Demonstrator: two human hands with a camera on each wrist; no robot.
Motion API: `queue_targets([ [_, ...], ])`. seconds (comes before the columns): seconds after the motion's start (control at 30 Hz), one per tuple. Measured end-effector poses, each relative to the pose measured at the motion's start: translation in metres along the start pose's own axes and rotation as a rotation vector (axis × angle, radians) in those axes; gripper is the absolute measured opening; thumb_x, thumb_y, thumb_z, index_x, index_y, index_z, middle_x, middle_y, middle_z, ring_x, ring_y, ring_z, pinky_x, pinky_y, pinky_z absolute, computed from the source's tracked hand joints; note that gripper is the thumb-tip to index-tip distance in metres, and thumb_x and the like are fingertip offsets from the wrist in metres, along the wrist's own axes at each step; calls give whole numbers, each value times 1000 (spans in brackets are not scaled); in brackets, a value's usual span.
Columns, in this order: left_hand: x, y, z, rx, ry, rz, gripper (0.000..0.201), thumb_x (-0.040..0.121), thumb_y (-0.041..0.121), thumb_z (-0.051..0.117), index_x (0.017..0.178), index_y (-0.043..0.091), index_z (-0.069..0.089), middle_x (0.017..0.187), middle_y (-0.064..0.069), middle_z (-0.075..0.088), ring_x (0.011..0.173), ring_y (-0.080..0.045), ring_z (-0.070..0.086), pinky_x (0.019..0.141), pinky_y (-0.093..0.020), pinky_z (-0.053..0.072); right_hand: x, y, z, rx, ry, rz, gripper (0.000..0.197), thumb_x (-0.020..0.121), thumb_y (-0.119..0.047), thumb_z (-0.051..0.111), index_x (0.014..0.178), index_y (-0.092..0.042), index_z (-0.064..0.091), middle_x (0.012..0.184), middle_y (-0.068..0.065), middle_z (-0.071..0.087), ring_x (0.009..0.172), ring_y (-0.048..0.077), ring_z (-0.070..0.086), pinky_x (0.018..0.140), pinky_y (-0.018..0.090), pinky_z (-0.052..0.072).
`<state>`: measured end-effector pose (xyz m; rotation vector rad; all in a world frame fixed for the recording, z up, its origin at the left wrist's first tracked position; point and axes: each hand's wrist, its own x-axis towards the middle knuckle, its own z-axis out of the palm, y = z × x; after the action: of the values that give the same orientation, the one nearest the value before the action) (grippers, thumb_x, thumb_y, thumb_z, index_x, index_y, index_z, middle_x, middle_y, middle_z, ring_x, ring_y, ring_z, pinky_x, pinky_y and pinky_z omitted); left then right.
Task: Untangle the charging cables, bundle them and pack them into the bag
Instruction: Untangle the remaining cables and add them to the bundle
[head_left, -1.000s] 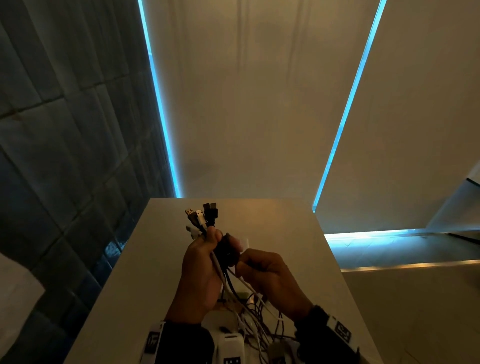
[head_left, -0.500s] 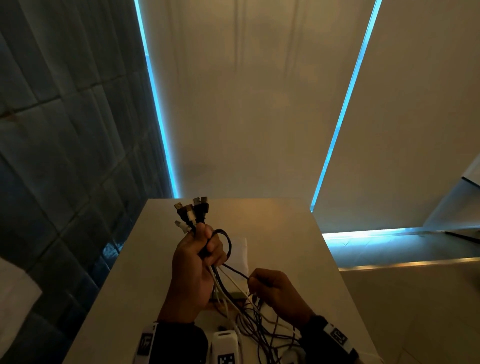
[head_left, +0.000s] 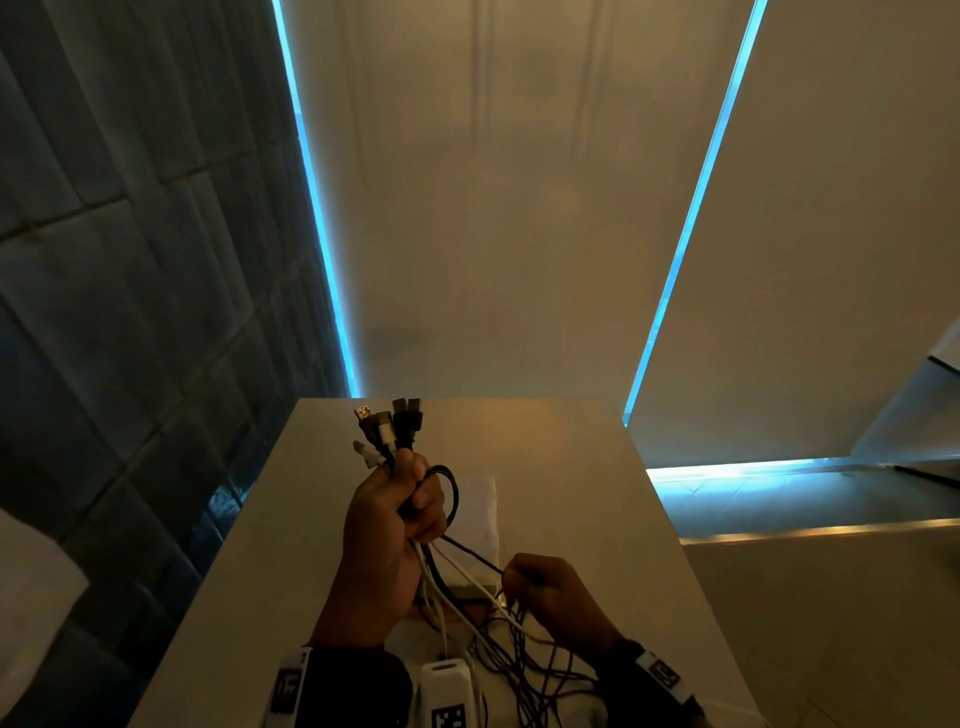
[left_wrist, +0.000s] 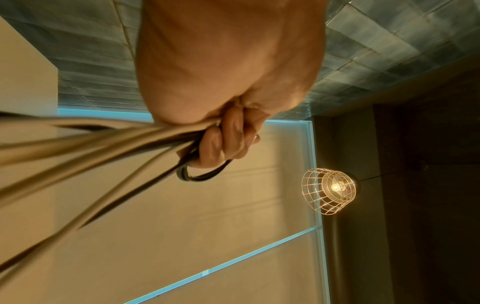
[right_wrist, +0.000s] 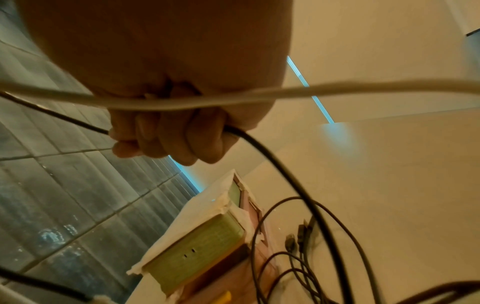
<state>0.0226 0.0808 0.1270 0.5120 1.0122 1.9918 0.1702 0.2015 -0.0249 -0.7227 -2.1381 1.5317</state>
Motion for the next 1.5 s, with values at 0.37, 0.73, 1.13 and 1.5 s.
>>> queue_targets([
  [0.37,5,-4,-2,90,93,9,32,101,23,33,73,12,42,53,2,44,38,-7,26,41,-21,24,4,-31,-7,-10,271,128,25,93,-13,54,70,-8,62,56,-5,49,47,5,44,45,18,37],
  [0.73,2,-8,7,61,133,-56,32,101,23,36,77,6,49,70,-12,66,62,-24,60,61,-34,46,-7,-156,-1,307,9,-197,19,96,-4,50,80,2,59,49,-12,44,43,4,30,44,17,27],
  [1.13,1,-3,5,-151,20,30,22,88,29,44,73,13,43,61,1,46,46,-10,35,47,-22,33,-10,-101,-4,281,-131,2,33,96,-20,51,66,-13,59,51,-5,37,43,7,28,45,19,25],
  [1.5,-1,-5,4,-49,-6,44,25,86,31,44,71,12,43,54,2,40,41,-7,25,42,-21,27,-7,-62,-4,81,-75,2,35,98,-13,53,63,-14,56,50,-13,51,47,-3,45,52,8,35],
])
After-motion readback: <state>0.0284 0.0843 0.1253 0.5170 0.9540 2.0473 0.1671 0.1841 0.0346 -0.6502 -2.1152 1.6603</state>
